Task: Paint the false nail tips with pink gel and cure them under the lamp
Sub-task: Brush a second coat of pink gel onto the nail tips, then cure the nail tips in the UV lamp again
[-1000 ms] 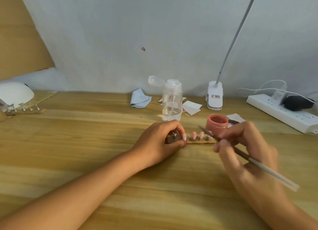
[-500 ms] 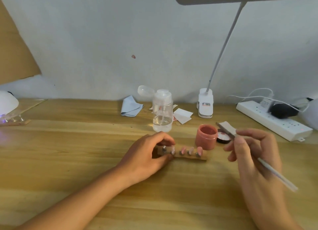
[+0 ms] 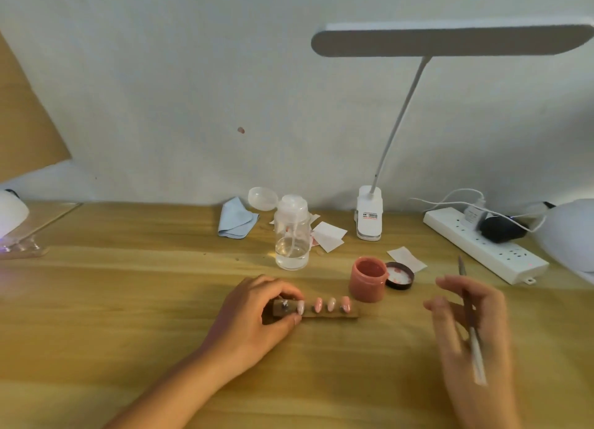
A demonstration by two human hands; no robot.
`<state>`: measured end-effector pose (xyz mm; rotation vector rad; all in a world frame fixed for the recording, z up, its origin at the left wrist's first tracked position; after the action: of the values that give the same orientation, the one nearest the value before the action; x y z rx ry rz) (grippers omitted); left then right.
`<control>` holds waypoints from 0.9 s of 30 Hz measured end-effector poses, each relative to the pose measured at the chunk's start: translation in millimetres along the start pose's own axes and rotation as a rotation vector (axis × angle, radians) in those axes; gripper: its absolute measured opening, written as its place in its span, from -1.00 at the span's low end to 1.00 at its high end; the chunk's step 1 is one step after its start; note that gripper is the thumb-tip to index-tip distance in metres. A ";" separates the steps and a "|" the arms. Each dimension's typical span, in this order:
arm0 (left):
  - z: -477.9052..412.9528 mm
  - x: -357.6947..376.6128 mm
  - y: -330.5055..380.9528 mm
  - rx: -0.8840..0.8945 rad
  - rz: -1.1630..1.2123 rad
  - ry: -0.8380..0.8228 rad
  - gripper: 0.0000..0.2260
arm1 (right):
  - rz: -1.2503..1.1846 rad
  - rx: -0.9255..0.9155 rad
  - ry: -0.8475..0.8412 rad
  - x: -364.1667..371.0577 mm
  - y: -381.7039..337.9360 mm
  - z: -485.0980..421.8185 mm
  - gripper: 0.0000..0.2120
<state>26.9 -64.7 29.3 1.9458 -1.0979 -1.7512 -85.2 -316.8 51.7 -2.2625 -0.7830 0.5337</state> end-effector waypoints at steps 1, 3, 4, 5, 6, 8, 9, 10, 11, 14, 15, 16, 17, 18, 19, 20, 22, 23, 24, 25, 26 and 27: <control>0.5 -1.6 0.4 0.002 -0.015 0.014 -0.80 | 0.036 0.014 -0.038 1.2 2.6 1.7 -0.67; 1.0 -4.2 0.2 -0.008 -0.023 0.037 -0.75 | 0.137 0.007 -0.138 7.3 4.2 3.5 -0.56; 1.0 -5.1 -0.7 -0.020 -0.024 0.046 -0.72 | 0.213 -0.005 -0.204 12.3 5.5 3.1 -0.50; 0.5 -5.3 -0.6 -0.026 -0.040 0.060 -0.69 | 0.291 -0.011 -0.270 17.0 8.7 0.5 -0.45; -0.4 -5.5 -0.4 -0.028 -0.074 0.084 -0.66 | 0.353 0.004 -0.333 21.2 15.5 -4.2 -0.40; -1.5 -6.9 0.6 -0.036 -0.138 0.137 -0.60 | 0.399 0.101 -0.419 26.2 32.7 -17.1 -0.32; -1.4 -7.9 0.9 -0.045 -0.158 0.153 -0.57 | 0.411 0.149 -0.448 27.7 40.2 -23.6 -0.30; -2.0 -8.7 2.0 -0.051 -0.171 0.162 -0.54 | 0.433 0.172 -0.470 28.3 45.5 -30.3 -0.29; -2.0 -8.5 2.3 -0.055 -0.175 0.164 -0.51 | 0.469 0.176 -0.493 29.4 49.9 -35.3 -0.28; 1.4 -9.6 7.5 -0.013 -0.166 0.179 -0.43 | 0.570 0.150 -0.529 31.9 56.9 -41.7 -0.31; 3.1 -9.8 12.6 0.025 -0.197 0.190 -0.41 | 0.595 0.127 -0.532 32.9 57.3 -42.8 -0.35; 5.0 -9.5 19.7 0.073 -0.243 0.204 -0.40 | 0.607 0.102 -0.533 33.5 57.7 -42.8 -0.38; 6.3 -8.9 28.4 0.125 -0.290 0.222 -0.41 | 0.601 0.081 -0.527 34.1 57.8 -43.1 -0.42; 6.1 -7.8 38.1 0.171 -0.321 0.237 -0.43 | 0.582 0.061 -0.514 34.6 57.9 -44.0 -0.46; 4.3 -6.1 48.7 0.200 -0.340 0.241 -0.44 | 0.554 0.044 -0.497 34.6 57.6 -45.2 -0.49; -0.1 -2.6 59.6 0.208 -0.350 0.230 -0.42 | 0.527 0.034 -0.487 34.4 57.4 -46.4 -0.50; -13.6 7.7 79.6 0.173 -0.389 0.191 -0.32 | 0.504 0.015 -0.513 36.6 56.6 -47.9 -0.49; -21.9 14.4 88.1 0.153 -0.421 0.179 -0.30 | 0.507 0.008 -0.539 38.7 56.7 -48.8 -0.48; -29.1 22.2 95.5 0.137 -0.450 0.164 -0.30 | 0.509 0.009 -0.566 40.3 57.2 -48.7 -0.49; -34.8 30.7 101.8 0.122 -0.477 0.145 -0.32 | 0.508 0.013 -0.588 41.5 57.9 -48.6 -0.50; -38.7 38.0 106.0 0.109 -0.500 0.134 -0.35 | 0.502 0.015 -0.600 42.1 58.1 -47.9 -0.52; -41.1 43.6 107.8 0.095 -0.519 0.136 -0.37 | 0.488 0.007 -0.599 41.9 57.5 -47.1 -0.53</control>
<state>28.0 -177.5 79.2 2.5367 -0.6765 -1.7864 -6.0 -345.0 36.9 -2.3036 -0.4787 1.4831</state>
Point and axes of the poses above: each hand's wrist, its own z-axis away from the middle knuckle, its own x-axis out of the palm, y = z × x, the point moved 8 cm from there along -z, towards the middle knuckle, and after that the axes turned 13 degrees about -x, right-handed, at the moved point
